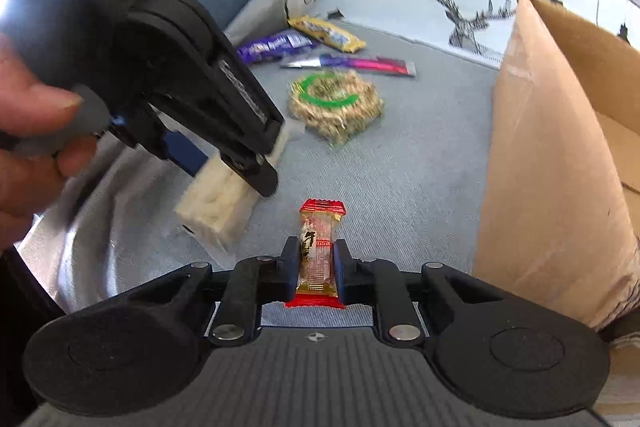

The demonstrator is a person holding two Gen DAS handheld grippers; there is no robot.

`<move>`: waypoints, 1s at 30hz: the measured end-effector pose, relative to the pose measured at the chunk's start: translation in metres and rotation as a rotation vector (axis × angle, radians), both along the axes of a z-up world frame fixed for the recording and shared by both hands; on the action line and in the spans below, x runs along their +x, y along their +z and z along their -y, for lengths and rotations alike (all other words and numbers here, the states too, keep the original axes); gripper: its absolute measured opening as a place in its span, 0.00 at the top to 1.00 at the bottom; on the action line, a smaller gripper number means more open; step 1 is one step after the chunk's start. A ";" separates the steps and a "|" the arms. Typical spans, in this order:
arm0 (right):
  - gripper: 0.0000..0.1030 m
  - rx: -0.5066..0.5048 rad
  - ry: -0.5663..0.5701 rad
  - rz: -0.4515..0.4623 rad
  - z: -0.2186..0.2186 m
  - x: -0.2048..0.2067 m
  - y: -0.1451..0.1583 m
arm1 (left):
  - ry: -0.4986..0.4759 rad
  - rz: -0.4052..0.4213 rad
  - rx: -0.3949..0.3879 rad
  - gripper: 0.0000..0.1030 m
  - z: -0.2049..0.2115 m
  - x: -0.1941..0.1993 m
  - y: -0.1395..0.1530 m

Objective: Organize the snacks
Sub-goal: 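Lift both held snacks and carry them over the cardboard box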

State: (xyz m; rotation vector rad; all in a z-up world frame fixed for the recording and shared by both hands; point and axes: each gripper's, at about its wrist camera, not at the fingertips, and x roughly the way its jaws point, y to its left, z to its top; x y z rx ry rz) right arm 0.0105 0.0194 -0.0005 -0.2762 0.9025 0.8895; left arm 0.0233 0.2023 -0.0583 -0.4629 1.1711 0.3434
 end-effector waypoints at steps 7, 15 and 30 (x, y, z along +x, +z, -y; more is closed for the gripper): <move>0.81 -0.024 0.000 -0.022 -0.001 0.003 -0.004 | -0.004 -0.001 0.004 0.50 0.000 0.000 -0.001; 0.80 -0.031 0.005 -0.011 -0.003 0.001 -0.005 | -0.012 -0.002 0.010 0.50 0.001 0.001 -0.001; 0.68 -0.040 0.015 0.015 -0.004 -0.003 -0.004 | -0.016 -0.001 0.012 0.51 0.000 0.002 0.000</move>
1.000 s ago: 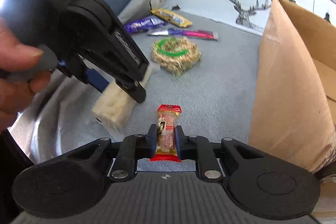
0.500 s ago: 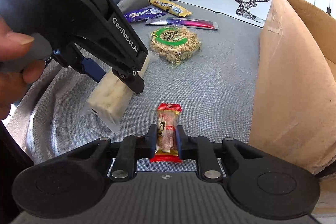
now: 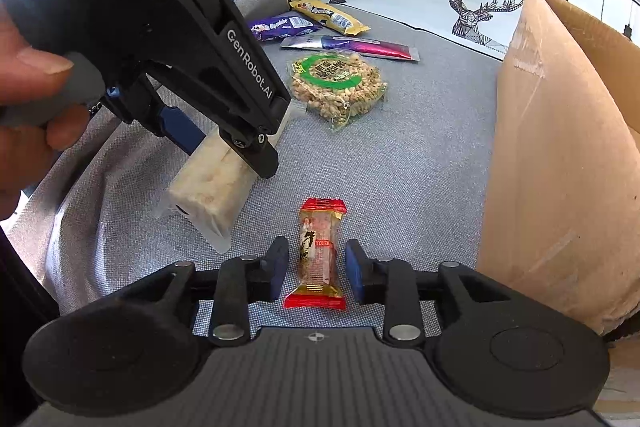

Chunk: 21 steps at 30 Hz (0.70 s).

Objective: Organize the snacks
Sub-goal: 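Lift both held snacks and carry them over the cardboard box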

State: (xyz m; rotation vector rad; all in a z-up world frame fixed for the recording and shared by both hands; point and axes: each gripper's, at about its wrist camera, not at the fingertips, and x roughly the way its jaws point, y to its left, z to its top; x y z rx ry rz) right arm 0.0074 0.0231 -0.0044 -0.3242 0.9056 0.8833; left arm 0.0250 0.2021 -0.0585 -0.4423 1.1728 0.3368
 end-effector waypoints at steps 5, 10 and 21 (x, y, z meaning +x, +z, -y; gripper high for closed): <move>0.70 -0.008 0.006 0.014 0.000 -0.001 0.000 | 0.001 0.004 0.010 0.59 0.000 0.000 0.002; 0.82 -0.001 -0.009 0.018 0.003 0.001 0.004 | -0.005 0.028 0.030 0.60 0.002 -0.001 0.007; 0.82 0.073 -0.028 0.078 0.015 -0.003 0.034 | 0.013 0.111 0.046 0.61 0.008 -0.010 0.032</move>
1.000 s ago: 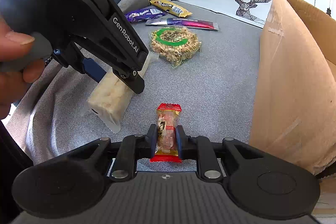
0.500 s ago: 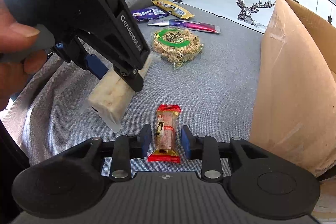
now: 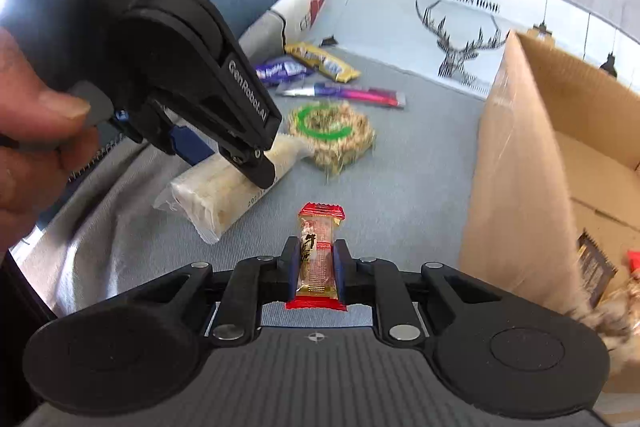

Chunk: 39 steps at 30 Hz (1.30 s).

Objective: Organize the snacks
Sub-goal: 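Lift both held snacks and carry them over the cardboard box, then open both grippers to drop the snacks into the box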

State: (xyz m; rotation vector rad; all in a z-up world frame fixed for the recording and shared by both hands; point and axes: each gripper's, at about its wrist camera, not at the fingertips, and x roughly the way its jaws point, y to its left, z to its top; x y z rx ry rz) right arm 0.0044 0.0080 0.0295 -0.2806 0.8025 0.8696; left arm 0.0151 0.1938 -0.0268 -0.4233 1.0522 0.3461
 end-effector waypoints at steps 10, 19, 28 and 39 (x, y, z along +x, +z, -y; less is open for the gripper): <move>0.82 0.106 -0.042 0.075 0.021 0.005 0.040 | 0.039 0.180 0.077 0.61 0.018 -0.008 0.039; 0.82 0.231 -0.112 0.134 0.061 0.027 0.078 | 0.083 0.311 0.092 0.61 0.030 -0.007 0.059; 0.82 0.268 -0.195 0.260 0.121 0.089 0.127 | 0.043 0.385 0.087 0.61 0.057 0.006 0.071; 0.82 0.240 -0.377 0.243 0.182 0.126 0.104 | -0.058 0.440 0.046 0.61 0.101 0.037 0.075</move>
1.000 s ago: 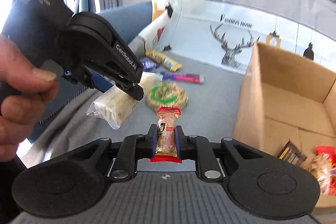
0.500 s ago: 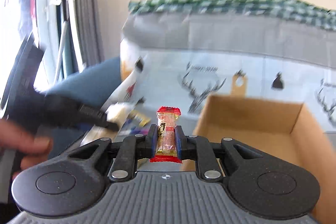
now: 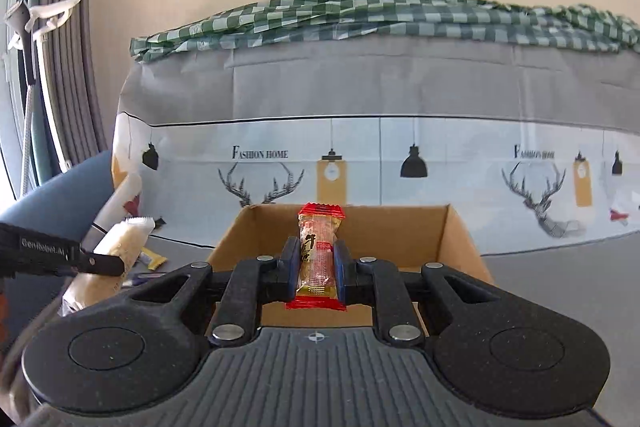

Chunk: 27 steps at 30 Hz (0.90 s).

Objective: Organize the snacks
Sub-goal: 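Open both grippers to drop the snacks into the box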

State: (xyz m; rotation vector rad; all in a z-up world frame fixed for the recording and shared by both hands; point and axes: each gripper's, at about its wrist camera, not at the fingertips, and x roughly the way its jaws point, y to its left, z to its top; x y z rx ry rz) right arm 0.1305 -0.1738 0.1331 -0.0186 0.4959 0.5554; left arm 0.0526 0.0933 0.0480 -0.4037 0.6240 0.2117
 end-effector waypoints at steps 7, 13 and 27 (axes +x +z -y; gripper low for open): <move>0.82 -0.055 0.005 0.008 0.017 0.004 -0.009 | -0.105 0.052 0.025 0.61 0.039 0.016 0.002; 0.82 -0.071 -0.034 0.000 0.036 0.010 -0.013 | -0.250 0.107 0.147 0.61 0.082 0.023 0.001; 0.82 -0.121 -0.027 -0.006 0.031 0.010 -0.022 | -0.410 0.121 0.151 0.61 0.111 0.031 -0.030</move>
